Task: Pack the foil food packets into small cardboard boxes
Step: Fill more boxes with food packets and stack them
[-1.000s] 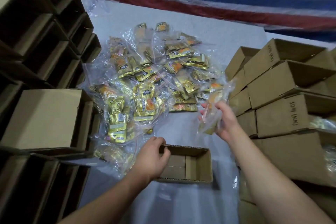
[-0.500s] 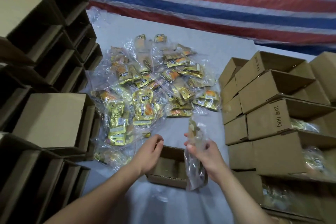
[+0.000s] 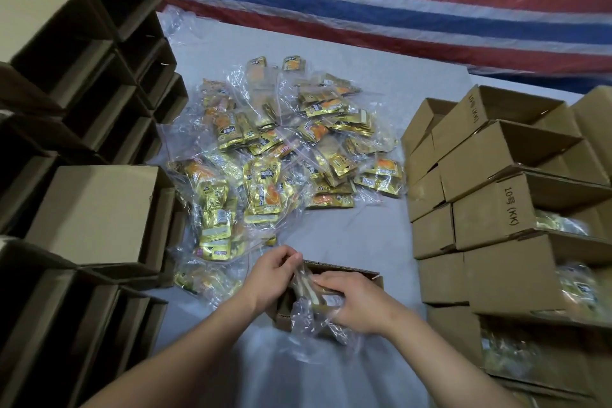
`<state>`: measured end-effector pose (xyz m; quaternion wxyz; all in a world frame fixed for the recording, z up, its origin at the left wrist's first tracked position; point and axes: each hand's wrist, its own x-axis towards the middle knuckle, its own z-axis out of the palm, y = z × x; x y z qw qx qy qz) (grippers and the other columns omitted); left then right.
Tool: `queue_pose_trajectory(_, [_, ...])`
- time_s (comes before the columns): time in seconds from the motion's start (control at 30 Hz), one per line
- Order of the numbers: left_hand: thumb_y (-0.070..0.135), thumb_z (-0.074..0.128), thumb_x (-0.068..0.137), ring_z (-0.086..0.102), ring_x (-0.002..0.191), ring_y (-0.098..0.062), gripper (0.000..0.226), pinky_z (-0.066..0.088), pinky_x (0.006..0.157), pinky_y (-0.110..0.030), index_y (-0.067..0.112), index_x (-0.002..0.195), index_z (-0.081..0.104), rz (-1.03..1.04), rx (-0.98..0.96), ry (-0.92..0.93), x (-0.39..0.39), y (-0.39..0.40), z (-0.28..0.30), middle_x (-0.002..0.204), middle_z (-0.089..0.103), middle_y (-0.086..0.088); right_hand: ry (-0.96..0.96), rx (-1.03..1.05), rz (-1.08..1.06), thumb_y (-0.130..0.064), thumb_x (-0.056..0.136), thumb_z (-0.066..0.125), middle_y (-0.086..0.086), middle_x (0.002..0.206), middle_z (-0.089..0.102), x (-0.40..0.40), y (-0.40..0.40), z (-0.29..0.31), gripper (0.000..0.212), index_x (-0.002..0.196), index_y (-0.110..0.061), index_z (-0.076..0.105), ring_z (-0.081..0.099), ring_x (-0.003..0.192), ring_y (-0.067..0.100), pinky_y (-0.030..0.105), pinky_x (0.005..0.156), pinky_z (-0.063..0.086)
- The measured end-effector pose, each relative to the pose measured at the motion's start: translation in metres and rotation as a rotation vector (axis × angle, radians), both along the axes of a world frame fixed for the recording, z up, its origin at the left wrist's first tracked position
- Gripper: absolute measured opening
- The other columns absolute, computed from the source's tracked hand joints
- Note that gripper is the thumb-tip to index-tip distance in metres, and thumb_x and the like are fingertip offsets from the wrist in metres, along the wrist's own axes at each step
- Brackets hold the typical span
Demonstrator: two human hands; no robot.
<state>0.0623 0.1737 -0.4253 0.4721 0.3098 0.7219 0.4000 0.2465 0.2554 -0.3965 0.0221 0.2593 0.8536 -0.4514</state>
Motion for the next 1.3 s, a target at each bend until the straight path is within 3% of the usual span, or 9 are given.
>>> queue_pose_trajectory(0.17, [0.023, 0.056, 0.098, 0.058, 0.067, -0.011, 0.019, 0.045, 0.070, -0.031, 0.018, 0.081, 0.062, 0.037, 0.025, -0.022, 0.001, 0.000, -0.003, 0.070, 0.062, 0.001, -0.231, 0.061, 0.189, -0.036, 0.087, 0.068, -0.011, 0.131, 0.062, -0.022, 0.013, -0.002, 0.052, 0.136, -0.035, 0.055, 0.056, 0.120, 0.009, 0.026, 0.104, 0.042])
queue_pose_trajectory(0.3, [0.024, 0.056, 0.098, 0.053, 0.069, -0.003, 0.021, 0.041, 0.069, -0.020, 0.021, 0.078, 0.060, 0.028, 0.047, 0.059, 0.002, -0.002, -0.006, 0.072, 0.059, 0.005, -0.569, 0.301, 0.460, -0.025, 0.092, 0.063, 0.011, 0.124, 0.063, -0.038, 0.012, -0.015, 0.049, 0.139, -0.018, 0.052, 0.060, 0.113, 0.033, 0.040, 0.093, 0.048])
queue_pose_trajectory(0.43, [0.024, 0.056, 0.098, 0.050, 0.062, 0.001, 0.022, 0.040, 0.063, -0.019, 0.023, 0.076, 0.059, -0.005, 0.085, 0.118, 0.007, -0.007, -0.010, 0.068, 0.059, 0.006, -0.789, 0.409, 0.585, -0.020, 0.099, 0.055, 0.018, 0.119, 0.067, -0.051, -0.003, -0.029, 0.030, 0.121, -0.002, 0.063, 0.063, 0.111, 0.036, 0.040, 0.088, 0.050])
queue_pose_trajectory(0.53, [0.024, 0.055, 0.098, 0.056, 0.058, 0.003, 0.020, 0.040, 0.056, -0.013, 0.017, 0.080, 0.060, 0.009, 0.095, 0.080, 0.009, -0.010, -0.010, 0.067, 0.060, 0.005, -0.791, 0.431, 0.573, -0.027, 0.098, 0.059, 0.018, 0.125, 0.063, -0.054, -0.006, -0.032, 0.037, 0.123, 0.000, 0.061, 0.061, 0.115, 0.036, 0.041, 0.092, 0.049])
queue_pose_trajectory(0.73, [0.026, 0.056, 0.098, 0.050, 0.063, 0.001, 0.022, 0.040, 0.064, -0.018, 0.018, 0.078, 0.061, -0.018, 0.092, 0.131, 0.000, -0.008, -0.011, 0.070, 0.062, 0.002, -0.583, 0.464, 0.521, -0.034, 0.092, 0.064, 0.017, 0.114, 0.060, -0.039, 0.001, -0.017, 0.038, 0.116, -0.005, 0.063, 0.062, 0.102, 0.037, 0.043, 0.084, 0.049])
queue_pose_trajectory(0.87, [0.028, 0.056, 0.098, 0.053, 0.064, -0.003, 0.022, 0.044, 0.067, -0.025, 0.021, 0.077, 0.061, -0.005, 0.093, 0.133, 0.002, -0.009, -0.012, 0.070, 0.063, 0.000, -0.608, 0.200, 0.345, -0.035, 0.087, 0.070, 0.004, 0.079, 0.063, -0.032, 0.010, -0.012, 0.020, 0.087, -0.016, 0.065, 0.058, 0.076, 0.028, 0.029, 0.063, 0.040])
queue_pose_trajectory(0.93, [0.030, 0.056, 0.097, 0.053, 0.064, -0.006, 0.022, 0.045, 0.068, -0.027, 0.021, 0.077, 0.061, -0.015, 0.087, 0.135, 0.004, -0.010, -0.013, 0.070, 0.063, -0.001, -0.707, 0.027, 0.269, -0.040, 0.091, 0.063, -0.001, 0.074, 0.060, -0.030, 0.010, -0.017, 0.027, 0.083, -0.015, 0.066, 0.055, 0.071, 0.022, 0.029, 0.064, 0.041])
queue_pose_trajectory(1.1, [0.034, 0.056, 0.096, 0.044, 0.051, -0.001, 0.023, 0.036, 0.051, -0.017, 0.025, 0.076, 0.062, -0.051, 0.075, 0.097, 0.012, -0.013, -0.015, 0.055, 0.052, 0.013, -0.939, -0.279, 0.046, -0.052, 0.093, 0.039, 0.008, 0.108, 0.065, -0.032, -0.001, -0.035, 0.040, 0.103, -0.020, 0.062, 0.060, 0.082, 0.023, 0.035, 0.081, 0.051])
queue_pose_trajectory(1.3, [0.034, 0.056, 0.097, 0.047, 0.052, 0.000, 0.024, 0.038, 0.054, -0.017, 0.025, 0.075, 0.060, -0.036, 0.087, 0.134, 0.011, -0.016, -0.015, 0.057, 0.055, 0.008, -0.895, -0.180, 0.168, -0.039, 0.101, 0.037, 0.014, 0.141, 0.054, -0.042, -0.009, -0.032, 0.046, 0.134, -0.014, 0.056, 0.053, 0.123, 0.027, 0.029, 0.088, 0.034])
